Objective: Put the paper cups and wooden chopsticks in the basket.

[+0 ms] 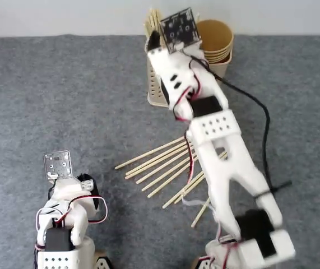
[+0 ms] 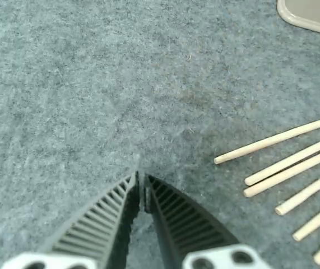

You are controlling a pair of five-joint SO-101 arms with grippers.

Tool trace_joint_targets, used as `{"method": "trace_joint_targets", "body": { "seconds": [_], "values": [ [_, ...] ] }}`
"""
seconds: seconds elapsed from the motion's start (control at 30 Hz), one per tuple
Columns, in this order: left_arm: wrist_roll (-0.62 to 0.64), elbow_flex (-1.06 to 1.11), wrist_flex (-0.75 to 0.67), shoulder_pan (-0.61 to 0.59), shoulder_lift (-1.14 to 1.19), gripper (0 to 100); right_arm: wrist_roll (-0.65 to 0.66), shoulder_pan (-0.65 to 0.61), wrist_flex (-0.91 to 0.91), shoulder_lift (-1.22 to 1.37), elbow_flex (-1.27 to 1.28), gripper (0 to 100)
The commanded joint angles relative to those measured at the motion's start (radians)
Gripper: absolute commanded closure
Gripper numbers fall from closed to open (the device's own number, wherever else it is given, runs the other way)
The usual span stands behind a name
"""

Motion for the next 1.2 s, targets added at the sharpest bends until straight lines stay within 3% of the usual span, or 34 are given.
{"method": "trace_joint_targets", "body": {
  "seconds": [0.0,0.27,0.4,0.53,0.83,0.97,1.17],
  "values": [
    [-0.005,-0.019,0.003,-0.002,-0.014,99,0.003,-0.028,0.018,-0.223,0.161,98.6],
    [-0.005,-0.019,0.003,-0.002,-0.014,99,0.003,-0.016,0.036,-0.691,0.583,99.1],
    [-0.005,-0.019,0.003,-0.002,-0.014,99,-0.023,0.033,0.191,-0.908,0.687,99.0],
    [-0.005,-0.019,0.003,-0.002,-0.014,99,-0.155,0.134,0.397,-1.079,0.732,99.0],
    [-0.006,-0.019,0.003,0.005,-0.014,99,-0.169,0.268,0.839,-1.402,0.776,98.9],
    [-0.006,-0.019,0.003,0.044,-0.014,99,-0.17,0.384,0.987,-1.532,0.776,98.9],
    [-0.006,-0.019,0.097,0.124,-0.014,99,-0.17,0.57,1.032,-1.659,0.787,99.0]
  ]
}}
